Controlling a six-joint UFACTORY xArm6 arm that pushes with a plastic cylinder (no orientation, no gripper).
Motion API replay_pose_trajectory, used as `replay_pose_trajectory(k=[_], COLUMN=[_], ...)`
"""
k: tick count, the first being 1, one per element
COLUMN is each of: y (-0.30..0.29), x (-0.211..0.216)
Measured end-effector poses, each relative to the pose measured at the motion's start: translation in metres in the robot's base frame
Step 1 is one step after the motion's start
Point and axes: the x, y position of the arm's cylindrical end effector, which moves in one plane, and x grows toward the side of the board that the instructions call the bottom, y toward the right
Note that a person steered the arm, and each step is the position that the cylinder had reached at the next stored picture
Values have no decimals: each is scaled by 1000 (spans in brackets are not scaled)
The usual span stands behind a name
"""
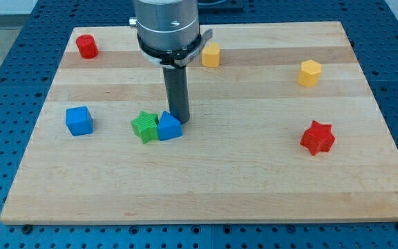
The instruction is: Push the blue triangle above the blue cube
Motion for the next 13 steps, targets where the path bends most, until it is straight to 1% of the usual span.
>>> replay_pose_trajectory(k=[2, 3, 4, 6, 9, 12, 13], y=[20, 23, 23, -58, -72, -64, -82], x=[15, 50, 50, -16, -22, -33, -38])
